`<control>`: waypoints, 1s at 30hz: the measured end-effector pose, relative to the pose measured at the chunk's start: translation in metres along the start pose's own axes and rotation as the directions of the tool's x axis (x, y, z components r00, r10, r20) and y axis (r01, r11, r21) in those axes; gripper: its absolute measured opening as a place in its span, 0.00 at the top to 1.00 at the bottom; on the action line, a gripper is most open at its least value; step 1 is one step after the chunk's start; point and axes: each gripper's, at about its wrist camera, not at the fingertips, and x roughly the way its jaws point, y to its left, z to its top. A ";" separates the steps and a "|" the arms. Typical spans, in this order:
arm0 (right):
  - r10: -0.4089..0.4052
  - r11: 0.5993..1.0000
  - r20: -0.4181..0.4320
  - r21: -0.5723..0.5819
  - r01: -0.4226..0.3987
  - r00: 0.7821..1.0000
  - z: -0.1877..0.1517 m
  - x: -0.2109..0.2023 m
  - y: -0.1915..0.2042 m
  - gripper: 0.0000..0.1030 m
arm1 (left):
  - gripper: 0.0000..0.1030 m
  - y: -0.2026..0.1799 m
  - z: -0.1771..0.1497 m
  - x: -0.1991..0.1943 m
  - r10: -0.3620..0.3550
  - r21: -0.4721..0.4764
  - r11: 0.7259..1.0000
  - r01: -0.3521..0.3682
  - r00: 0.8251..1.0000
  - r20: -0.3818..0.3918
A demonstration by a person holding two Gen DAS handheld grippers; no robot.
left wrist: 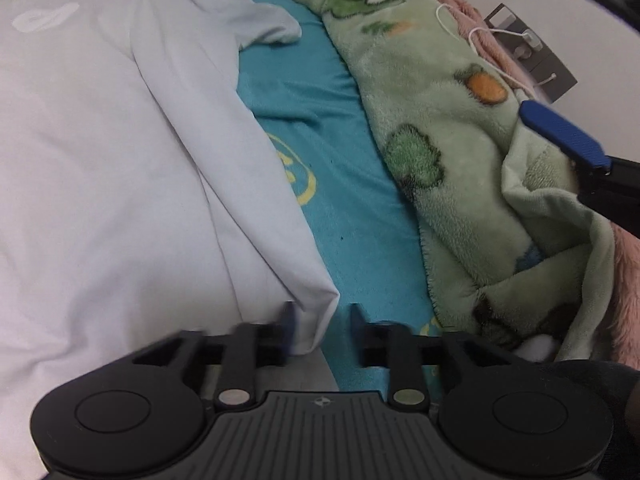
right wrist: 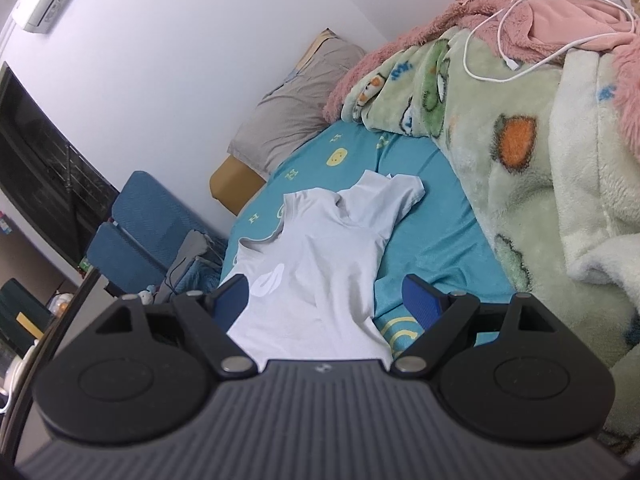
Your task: Fold clothes
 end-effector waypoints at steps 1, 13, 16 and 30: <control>-0.002 1.000 -0.002 -0.007 0.002 1.000 -0.001 0.001 0.001 0.16 | 0.43 0.000 0.001 -0.006 0.020 0.017 1.000 -0.020 1.000 0.017; -0.071 0.980 -0.006 -0.187 0.069 0.997 -0.015 0.013 0.030 0.17 | 0.09 0.027 0.006 -0.100 0.250 0.086 0.953 -0.291 0.912 0.325; -0.085 0.975 -0.008 -0.209 0.082 0.996 -0.018 0.016 0.035 0.17 | 0.04 0.037 0.006 -0.111 0.270 0.037 0.951 -0.307 0.883 0.385; -0.105 0.972 -0.014 -0.213 0.100 0.994 -0.024 0.032 0.043 0.17 | 0.00 0.057 -0.006 -0.134 0.355 -0.034 0.925 -0.378 0.830 0.430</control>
